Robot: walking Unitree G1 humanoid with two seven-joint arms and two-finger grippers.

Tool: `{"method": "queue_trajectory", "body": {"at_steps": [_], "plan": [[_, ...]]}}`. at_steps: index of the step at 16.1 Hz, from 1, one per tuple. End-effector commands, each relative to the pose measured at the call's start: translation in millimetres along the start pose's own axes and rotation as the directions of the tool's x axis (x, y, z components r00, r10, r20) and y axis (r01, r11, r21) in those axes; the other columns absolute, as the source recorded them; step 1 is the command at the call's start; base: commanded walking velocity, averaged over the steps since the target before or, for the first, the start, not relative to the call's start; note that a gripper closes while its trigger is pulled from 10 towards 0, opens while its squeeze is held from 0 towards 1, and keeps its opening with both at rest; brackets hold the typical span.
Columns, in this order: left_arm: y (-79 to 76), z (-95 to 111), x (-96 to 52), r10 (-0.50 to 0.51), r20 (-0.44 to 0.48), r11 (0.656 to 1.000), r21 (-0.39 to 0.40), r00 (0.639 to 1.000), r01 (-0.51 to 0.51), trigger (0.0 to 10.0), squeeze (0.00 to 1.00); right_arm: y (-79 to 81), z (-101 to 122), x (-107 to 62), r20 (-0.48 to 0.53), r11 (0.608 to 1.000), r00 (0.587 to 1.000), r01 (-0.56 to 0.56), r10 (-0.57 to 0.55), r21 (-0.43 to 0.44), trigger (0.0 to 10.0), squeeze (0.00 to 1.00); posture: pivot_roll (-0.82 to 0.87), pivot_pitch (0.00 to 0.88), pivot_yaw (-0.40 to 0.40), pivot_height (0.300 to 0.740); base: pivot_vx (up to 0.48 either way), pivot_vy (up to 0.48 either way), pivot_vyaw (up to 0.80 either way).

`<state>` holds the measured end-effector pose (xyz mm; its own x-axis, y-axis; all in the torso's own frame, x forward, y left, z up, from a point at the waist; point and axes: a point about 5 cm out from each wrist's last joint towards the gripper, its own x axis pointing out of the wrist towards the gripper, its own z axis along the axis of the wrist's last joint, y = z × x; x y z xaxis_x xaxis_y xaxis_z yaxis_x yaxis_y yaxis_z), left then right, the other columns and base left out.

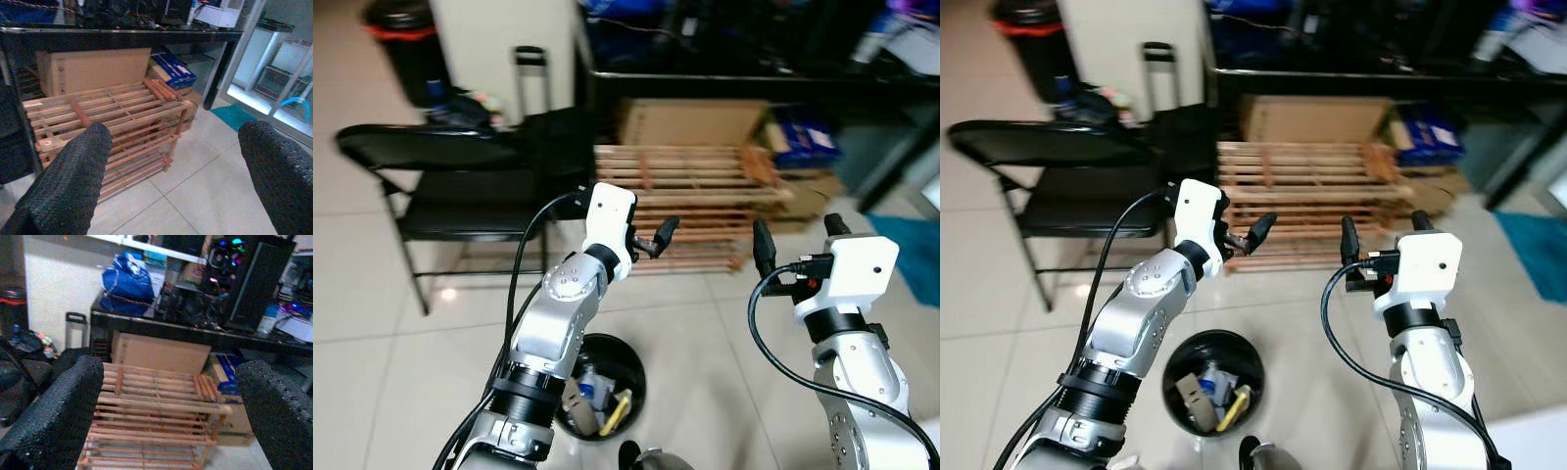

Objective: Picking trash to rubbish bin

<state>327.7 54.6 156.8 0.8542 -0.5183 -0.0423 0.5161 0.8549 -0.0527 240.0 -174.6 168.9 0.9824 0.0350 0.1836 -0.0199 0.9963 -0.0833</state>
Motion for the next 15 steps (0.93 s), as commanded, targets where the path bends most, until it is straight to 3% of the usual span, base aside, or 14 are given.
{"method": "queue_trajectory", "body": {"at_steps": [1,15], "plan": [[-3.8,2.7,1.4,-0.01,0.006,1.0,-0.006,1.0,0.01,10.0,0.0,-5.4,7.1,-0.2,0.016,1.0,1.0,0.02,-0.02,-0.01,10.0,0.0,0.15,0.082,-0.097,0.74,0.0,0.0,-0.8],[-1.0,-6.2,8.0,0.011,-0.025,0.999,-0.041,1.0,-0.012,10.0,0.0,-4.4,13.2,4.9,0.013,1.0,1.0,0.012,-0.011,-0.013,10.0,0.0,0.14,0.052,-0.093,0.74,0.0,0.0,-0.79]]}}
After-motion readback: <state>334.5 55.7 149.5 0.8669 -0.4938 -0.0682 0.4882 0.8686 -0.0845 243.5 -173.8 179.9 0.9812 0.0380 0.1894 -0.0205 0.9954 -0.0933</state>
